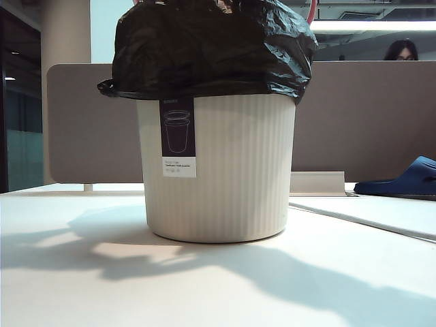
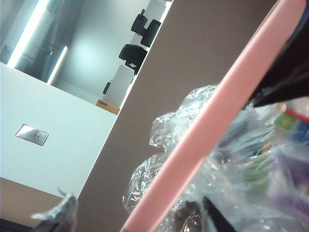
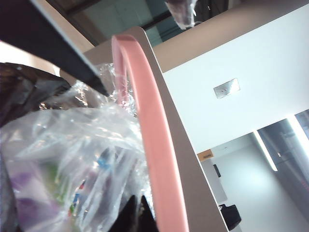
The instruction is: Open the ring lid of the trash can, pull out the black garbage bag inside, and place it on the table.
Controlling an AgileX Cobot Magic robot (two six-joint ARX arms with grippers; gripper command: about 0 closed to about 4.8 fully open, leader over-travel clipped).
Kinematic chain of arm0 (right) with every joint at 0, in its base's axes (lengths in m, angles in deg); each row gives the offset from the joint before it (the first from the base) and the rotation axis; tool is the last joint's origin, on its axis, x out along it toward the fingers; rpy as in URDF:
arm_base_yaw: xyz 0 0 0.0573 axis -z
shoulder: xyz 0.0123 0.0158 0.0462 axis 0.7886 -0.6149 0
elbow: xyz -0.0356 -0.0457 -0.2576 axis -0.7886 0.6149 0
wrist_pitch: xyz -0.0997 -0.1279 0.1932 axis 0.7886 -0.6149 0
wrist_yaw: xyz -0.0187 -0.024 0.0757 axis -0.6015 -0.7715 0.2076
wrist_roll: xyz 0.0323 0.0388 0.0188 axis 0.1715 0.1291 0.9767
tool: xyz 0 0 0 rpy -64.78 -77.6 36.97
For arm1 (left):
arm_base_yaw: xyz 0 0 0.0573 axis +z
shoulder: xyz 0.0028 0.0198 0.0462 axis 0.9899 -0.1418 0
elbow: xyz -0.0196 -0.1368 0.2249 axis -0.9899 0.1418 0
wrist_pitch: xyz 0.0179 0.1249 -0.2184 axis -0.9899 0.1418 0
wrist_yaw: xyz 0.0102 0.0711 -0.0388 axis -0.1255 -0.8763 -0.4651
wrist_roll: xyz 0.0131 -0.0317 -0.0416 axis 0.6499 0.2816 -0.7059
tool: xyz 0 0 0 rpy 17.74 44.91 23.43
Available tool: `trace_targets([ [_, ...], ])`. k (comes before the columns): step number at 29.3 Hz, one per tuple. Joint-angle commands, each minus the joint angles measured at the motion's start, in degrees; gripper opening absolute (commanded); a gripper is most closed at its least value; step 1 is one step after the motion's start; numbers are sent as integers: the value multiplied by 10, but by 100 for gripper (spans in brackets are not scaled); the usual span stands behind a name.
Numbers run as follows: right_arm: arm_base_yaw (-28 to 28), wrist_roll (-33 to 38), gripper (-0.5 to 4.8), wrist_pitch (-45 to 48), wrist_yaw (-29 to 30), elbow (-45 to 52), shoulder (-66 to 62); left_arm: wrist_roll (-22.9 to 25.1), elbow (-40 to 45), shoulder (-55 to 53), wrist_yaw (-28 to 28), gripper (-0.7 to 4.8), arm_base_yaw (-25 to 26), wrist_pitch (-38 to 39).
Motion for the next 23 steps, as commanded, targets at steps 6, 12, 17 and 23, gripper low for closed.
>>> trace_targets([
  [6,7,-3,-4,15,-15,-37,-16,2,-12,9,-41,332,-4,-12],
  [12,8,-3,-4,16,-20,-78,-45,-20,-17,49,-106,332,-26,-15],
  [17,8,-3,-4,16,-20,-112,-70,-95,-17,109,-157,331,-54,20],
  [23,23,5,-4,15,-18,-138,-76,-304,-17,212,-139,331,-85,169],
])
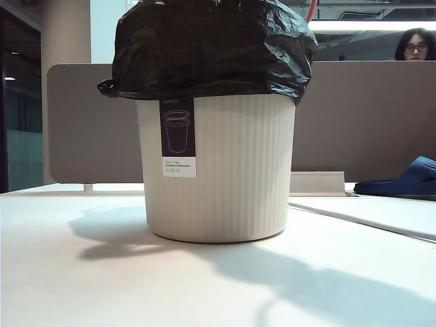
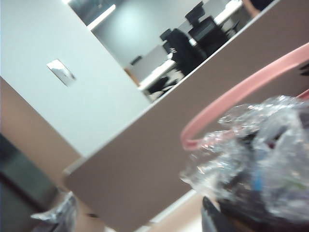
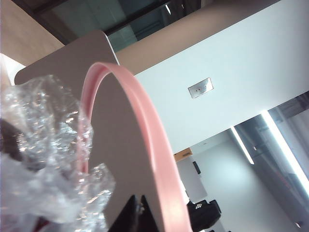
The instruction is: Open the ring lid of the trash can, pull out the black garbage bag inside, and place it on the table.
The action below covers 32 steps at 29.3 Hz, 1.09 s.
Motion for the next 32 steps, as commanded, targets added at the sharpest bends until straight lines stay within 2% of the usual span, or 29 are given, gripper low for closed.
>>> trace_targets([
  [1,19,18,-4,10,-1,-19,2,-173,-3,57,47,331,-16,118],
  [3,42,59,-4,8,3,-35,2,-245,-3,103,146,330,-16,192],
  [4,50,74,-4,5,7,-41,2,-259,-3,112,175,330,-16,206],
  [5,69,111,-4,2,24,-53,2,-278,-3,129,231,330,-16,232],
  [7,91,163,-4,-17,62,-71,2,-288,-2,139,282,330,-16,252],
  [9,113,214,-4,-27,91,-86,-2,-297,-2,139,304,327,-16,265],
  [12,131,248,-4,-41,94,-101,-15,-300,0,138,311,326,-16,268],
  [14,145,251,-4,-58,106,-113,-30,-303,0,139,326,326,-15,268],
  [20,159,276,-4,-63,111,-147,-71,-325,0,139,326,326,-15,297],
  [23,166,289,-4,-68,120,-180,-87,-328,1,139,327,246,-15,325],
  [24,167,292,-4,-68,122,-188,-89,-329,1,139,327,238,-15,329],
  [32,212,301,-4,-80,130,-228,-98,-328,3,139,326,237,-15,331],
])
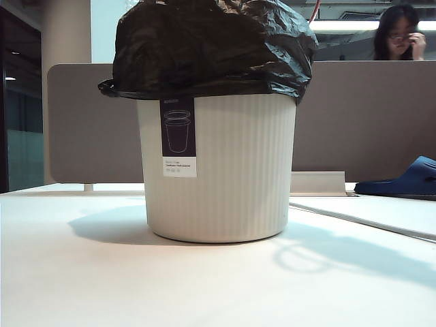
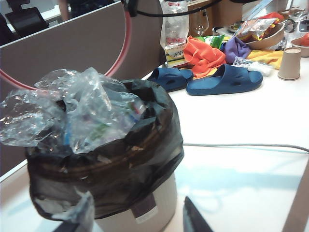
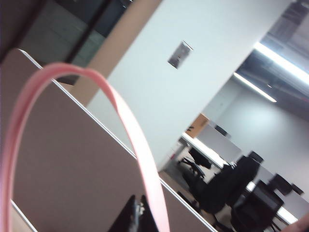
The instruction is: Open the ring lid of the trash can, pull out the black garbage bag inside, and place it on the table.
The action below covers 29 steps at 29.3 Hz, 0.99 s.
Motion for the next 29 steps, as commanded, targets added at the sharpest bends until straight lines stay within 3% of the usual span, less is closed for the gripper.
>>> trace_targets([
  [1,28,26,-4,3,6,-2,1,-2,-1,0,4,237,0,-4],
  [7,66,57,-4,2,30,-2,1,-2,-1,0,3,237,0,-6],
  [21,85,65,-4,9,30,-2,-11,-13,-1,0,3,237,0,-8],
  [24,85,99,-4,1,31,-2,-7,-19,1,0,3,237,0,-10],
  [29,85,173,-4,-26,51,-2,11,-72,16,0,3,237,0,-30],
])
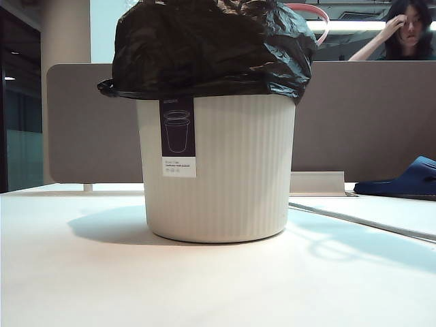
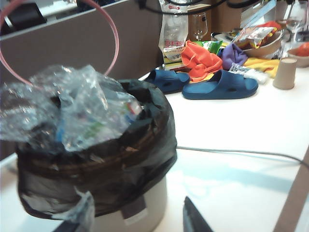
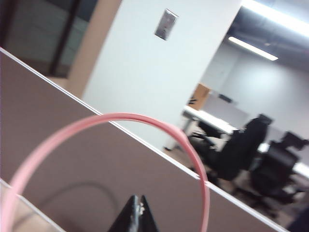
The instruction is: Open the ring lid of the trash can, pull out the black garbage bag inside, and place it on the table.
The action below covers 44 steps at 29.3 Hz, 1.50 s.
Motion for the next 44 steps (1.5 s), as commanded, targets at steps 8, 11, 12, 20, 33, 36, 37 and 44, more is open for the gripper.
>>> trace_targets([
  [8,-1,161,-4,-68,19,-3,84,-153,35,-1,-19,237,1,-17],
  [11,-1,175,-4,-120,59,-3,123,-183,44,-1,-24,237,1,-17],
  [12,-1,174,-4,-137,78,-3,134,-187,46,-1,-24,237,1,-16],
  [20,-1,174,-4,-305,212,-3,226,-152,48,0,32,237,1,28],
  [33,-1,161,-4,-449,292,0,322,-75,48,0,85,236,1,54],
  [36,-1,161,-4,-459,312,7,340,-63,48,0,107,236,5,54],
  [37,-1,161,-4,-459,318,10,346,-59,48,0,106,237,7,54],
  [44,-1,161,-4,-455,326,51,392,-13,49,-1,107,236,72,44],
])
